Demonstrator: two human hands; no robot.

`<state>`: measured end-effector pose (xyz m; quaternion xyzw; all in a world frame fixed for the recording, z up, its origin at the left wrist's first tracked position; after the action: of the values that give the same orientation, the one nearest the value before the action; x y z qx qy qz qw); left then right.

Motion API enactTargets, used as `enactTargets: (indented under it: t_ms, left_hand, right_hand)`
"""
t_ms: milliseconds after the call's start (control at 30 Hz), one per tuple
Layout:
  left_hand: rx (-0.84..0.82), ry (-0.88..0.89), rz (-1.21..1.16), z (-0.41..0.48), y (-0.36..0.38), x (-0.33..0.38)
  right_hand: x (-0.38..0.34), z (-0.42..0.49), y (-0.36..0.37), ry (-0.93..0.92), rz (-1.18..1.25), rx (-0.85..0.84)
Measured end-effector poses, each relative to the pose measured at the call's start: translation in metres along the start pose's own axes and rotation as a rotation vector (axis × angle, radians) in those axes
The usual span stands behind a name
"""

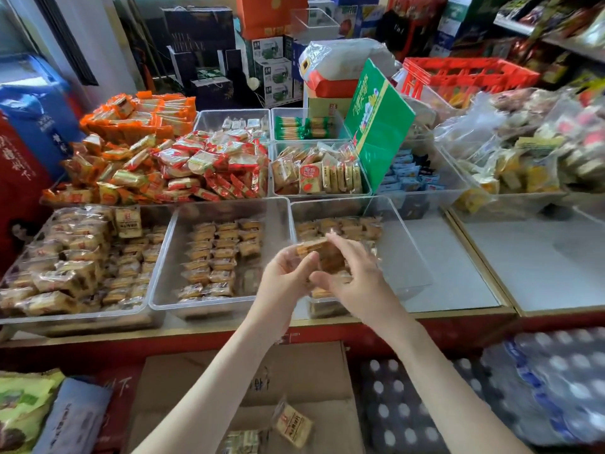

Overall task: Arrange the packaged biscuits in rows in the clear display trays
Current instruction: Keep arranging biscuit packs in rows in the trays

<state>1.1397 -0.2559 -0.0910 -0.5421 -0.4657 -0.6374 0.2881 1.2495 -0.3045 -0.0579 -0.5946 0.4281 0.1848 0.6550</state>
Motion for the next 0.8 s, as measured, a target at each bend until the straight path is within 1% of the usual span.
enactTargets:
  t_ms: [33,67,167,200,233,267,333,400,467,500,567,633,700,800]
  left_hand:
    - [-0.041,-0.011,0.037,0.007,0.015,-0.006]
    - [-0.099,-0.038,0.057,0.013,0.032,-0.014]
    - [-0.274,-0.107,0.062,0.039,0.076,-0.036]
    - [-0.303,-0.095,0.126,0.053,0.085,-0.044]
    - [-0.315,-0.056,0.269,0.069,0.091,-0.052]
    - [-0.319,0.002,0.471,0.086,0.094,-0.060]
    - [-0.335,0.095,0.874,0.121,0.102,-0.081]
    - [-0.385,0.140,1.133,0.153,0.113,-0.114]
    - [-0.461,0.142,1.351,0.179,0.122,-0.149]
    - [-0.497,0.130,1.447,0.191,0.123,-0.167]
    - [-0.561,0.090,1.590,0.209,0.118,-0.198]
    - [-0.632,0.043,1.688,0.217,0.108,-0.222]
    - [-0.672,-0.014,1.707,0.221,0.096,-0.239]
    - [-0.676,0.004,1.706,0.222,0.090,-0.249]
  right_hand:
    - [0.010,0.005,-0.001,0.030,-0.014,-0.040]
    - [0.024,0.012,-0.008,0.071,0.017,-0.044]
    - [0.073,0.043,-0.047,0.207,0.180,0.037]
    - [0.092,0.057,-0.062,0.239,0.196,0.074]
    - [0.111,0.073,-0.076,0.259,0.169,0.103]
    - [0.129,0.090,-0.088,0.275,0.095,0.117]
    - [0.160,0.126,-0.100,0.279,-0.138,0.097]
    - [0.183,0.166,-0.097,0.210,-0.439,0.046]
    - [0.199,0.198,-0.082,0.142,-0.788,-0.018]
    - [0.205,0.211,-0.072,0.119,-0.924,-0.054]
    - [0.215,0.229,-0.051,0.082,-1.106,-0.093]
    - [0.224,0.241,-0.034,0.055,-1.214,-0.077]
    - [0.234,0.251,-0.020,0.033,-1.296,-0.049]
    - [0.253,0.261,-0.005,0.024,-1.306,-0.006]
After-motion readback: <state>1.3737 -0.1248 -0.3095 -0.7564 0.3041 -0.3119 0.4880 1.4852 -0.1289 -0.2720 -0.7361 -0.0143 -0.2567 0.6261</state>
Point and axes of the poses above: each hand's wrist, its own z-axis towards the middle knuckle, its own y-axis out of the palm, x = y × z, the point moved 9 cm from there along z, towards the middle knuckle, and after that the axes turned 10 degrees about y, right-handed, at the moved point
